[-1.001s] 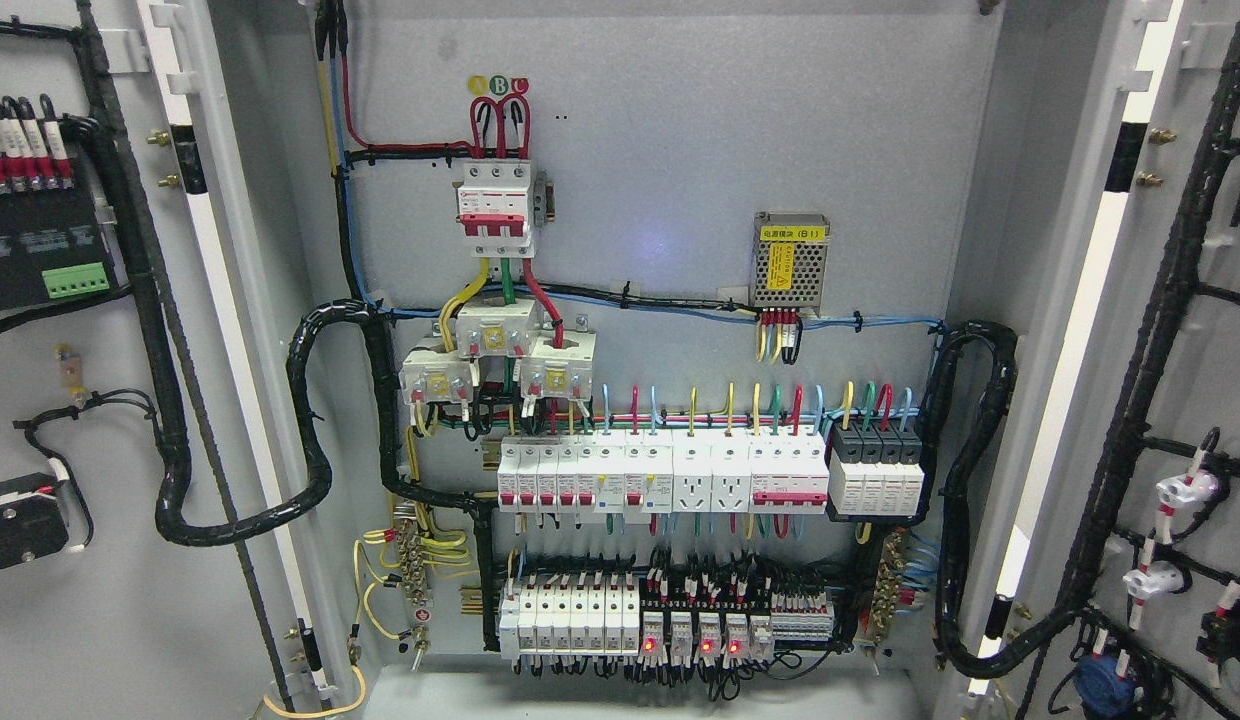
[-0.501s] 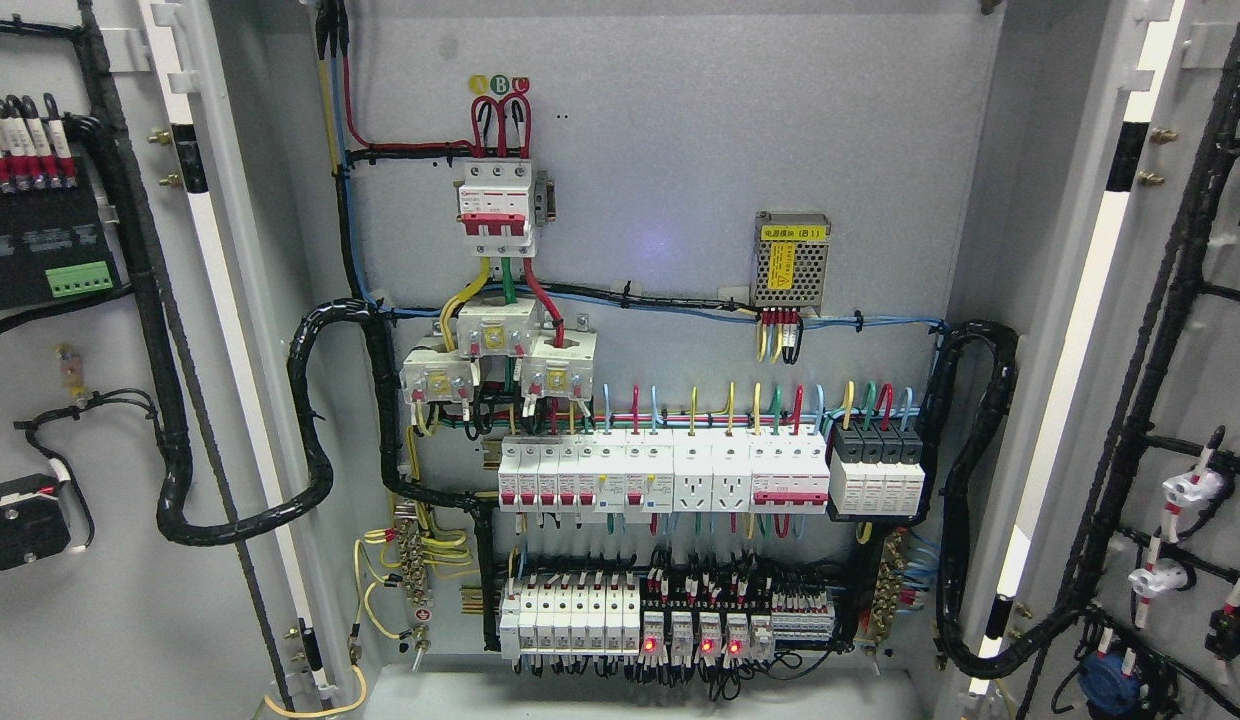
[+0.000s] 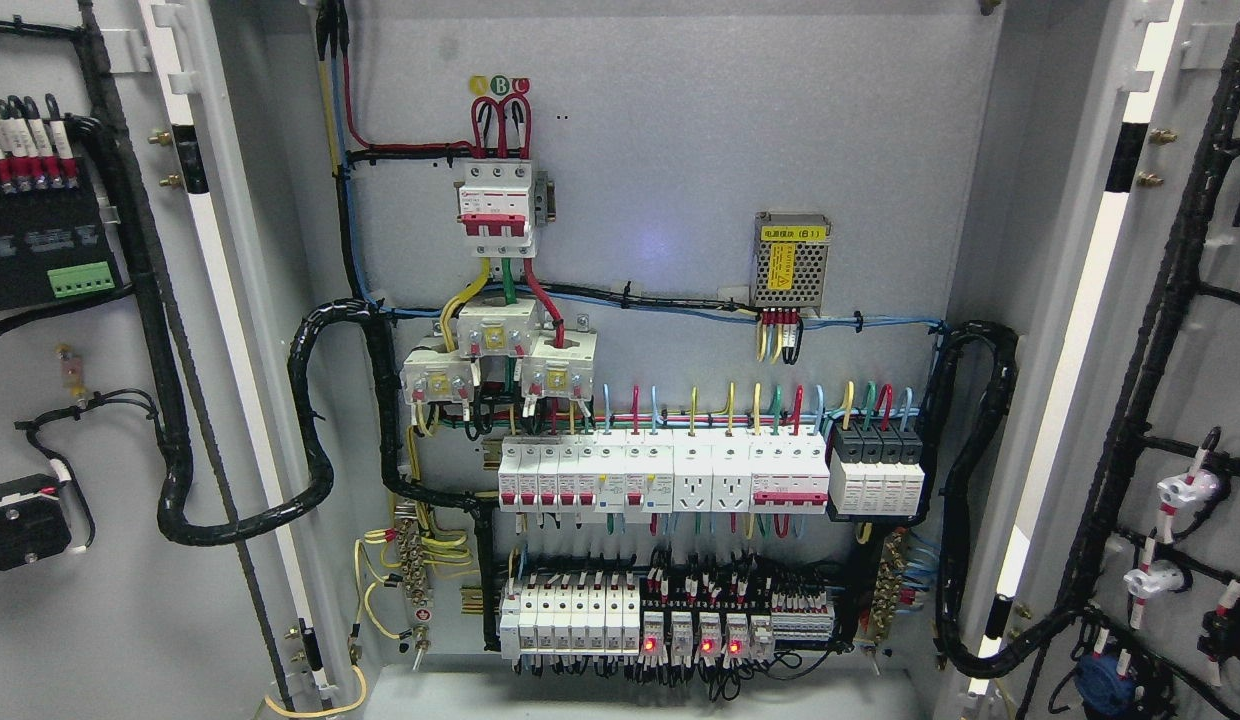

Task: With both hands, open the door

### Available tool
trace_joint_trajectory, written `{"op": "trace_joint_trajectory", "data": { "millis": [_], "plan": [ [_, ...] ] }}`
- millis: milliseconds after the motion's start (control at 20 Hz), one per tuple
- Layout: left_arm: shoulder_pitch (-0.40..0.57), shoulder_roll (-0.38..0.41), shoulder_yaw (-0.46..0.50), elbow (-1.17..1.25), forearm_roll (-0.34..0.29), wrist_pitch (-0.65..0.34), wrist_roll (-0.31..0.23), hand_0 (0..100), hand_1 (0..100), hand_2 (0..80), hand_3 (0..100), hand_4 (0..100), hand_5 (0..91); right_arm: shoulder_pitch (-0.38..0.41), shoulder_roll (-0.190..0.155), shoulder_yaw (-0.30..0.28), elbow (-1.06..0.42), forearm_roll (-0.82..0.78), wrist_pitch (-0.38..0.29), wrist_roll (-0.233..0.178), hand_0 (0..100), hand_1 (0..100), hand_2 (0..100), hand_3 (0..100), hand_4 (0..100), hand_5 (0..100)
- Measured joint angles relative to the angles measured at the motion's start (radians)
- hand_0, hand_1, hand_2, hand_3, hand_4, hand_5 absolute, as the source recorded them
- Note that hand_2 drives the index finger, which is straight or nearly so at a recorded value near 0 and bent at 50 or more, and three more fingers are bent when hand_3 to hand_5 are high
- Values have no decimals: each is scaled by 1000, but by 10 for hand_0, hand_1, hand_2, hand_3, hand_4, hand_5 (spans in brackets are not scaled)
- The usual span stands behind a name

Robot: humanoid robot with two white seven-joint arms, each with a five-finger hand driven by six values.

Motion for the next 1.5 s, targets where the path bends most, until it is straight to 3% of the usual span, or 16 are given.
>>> {"op": "trace_joint_trajectory", "data": {
  "millis": [200, 401, 601, 901, 1202, 1252, 1352, 1502],
  "plan": [
    [34, -54, -139, -24, -161, 0, 3, 0, 0, 0, 0, 0, 0, 30, -22, 95, -9, 29, -2, 17, 0, 0, 0, 0, 0, 0],
    [105, -145, -246, 17, -313, 0, -3, 0, 0, 0, 0, 0, 0, 49, -33, 213, 26, 175, -1, 21, 0, 0, 0, 0, 0, 0],
    [178, -233, -311, 155, -398, 0, -3, 0, 0, 0, 0, 0, 0, 56, -27, 332, 136, 332, 1, 22, 0, 0, 0, 0, 0, 0],
    [176, -332, -305, 553, -446, 0, -3, 0, 0, 0, 0, 0, 0, 19, 36, 463, 434, 467, 1, 24, 0, 0, 0, 0, 0, 0],
    [82, -384, -223, 1009, -449, -2, -5, 0, 0, 0, 0, 0, 0, -127, 129, 532, 885, 557, 8, 23, 0, 0, 0, 0, 0, 0],
    [67, -392, -211, 1071, -441, 35, -5, 0, 0, 0, 0, 0, 0, -157, 146, 539, 969, 564, 18, 15, 0, 0, 0, 0, 0, 0],
    [46, -401, -191, 1179, -426, 199, -5, 0, 0, 0, 0, 0, 0, -207, 175, 548, 1121, 577, 77, -17, 0, 0, 0, 0, 0, 0],
    [16, -413, -168, 1309, -399, 415, -6, 0, 0, 0, 0, 0, 0, -256, 210, 560, 1309, 591, 254, -129, 0, 0, 0, 0, 0, 0]
  ]
}}
